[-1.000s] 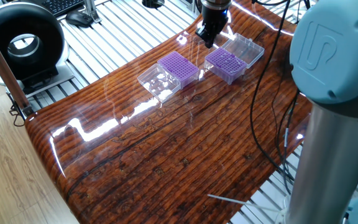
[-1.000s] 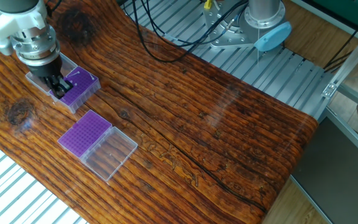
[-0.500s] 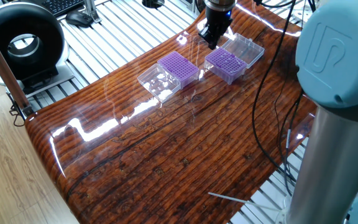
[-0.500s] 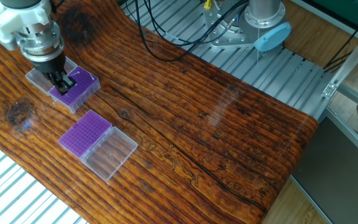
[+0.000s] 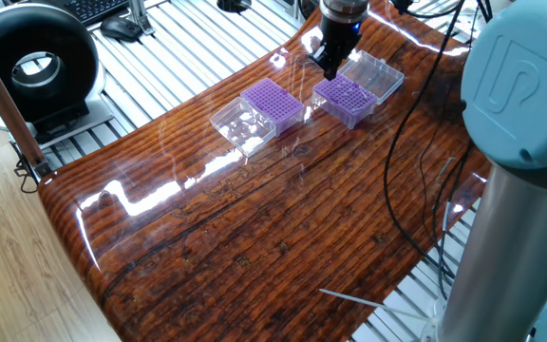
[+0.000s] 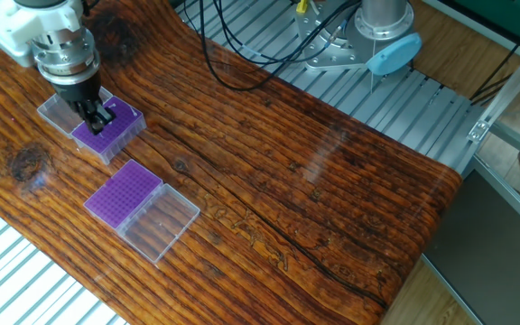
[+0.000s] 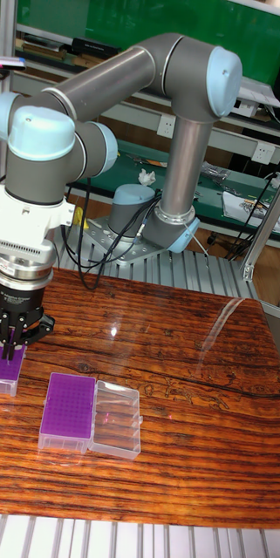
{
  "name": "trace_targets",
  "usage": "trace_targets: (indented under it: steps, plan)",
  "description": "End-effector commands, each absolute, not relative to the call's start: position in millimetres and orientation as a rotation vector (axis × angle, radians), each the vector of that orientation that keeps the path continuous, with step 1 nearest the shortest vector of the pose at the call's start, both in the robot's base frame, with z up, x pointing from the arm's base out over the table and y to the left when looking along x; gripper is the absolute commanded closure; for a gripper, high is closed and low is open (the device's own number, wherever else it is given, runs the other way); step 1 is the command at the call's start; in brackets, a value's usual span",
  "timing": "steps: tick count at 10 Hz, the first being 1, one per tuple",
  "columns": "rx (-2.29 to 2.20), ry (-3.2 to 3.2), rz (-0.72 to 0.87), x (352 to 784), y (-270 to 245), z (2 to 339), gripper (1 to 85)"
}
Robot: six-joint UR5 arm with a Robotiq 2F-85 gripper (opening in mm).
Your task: Transfer all small pipette tips from one holder to another
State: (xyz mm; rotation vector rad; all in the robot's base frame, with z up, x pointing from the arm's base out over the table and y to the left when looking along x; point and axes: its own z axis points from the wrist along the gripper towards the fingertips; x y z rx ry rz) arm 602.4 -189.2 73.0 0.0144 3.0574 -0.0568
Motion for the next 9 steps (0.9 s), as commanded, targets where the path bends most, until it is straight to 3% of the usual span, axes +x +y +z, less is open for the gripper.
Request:
trace_targets:
  steps: [1,9]
  plan:
    - [0.017,3.048,-0.042,599.6,-192.8,69.9,84.7]
    - [0.015,3.042,-0.021,599.4,-190.8,70.8,84.7]
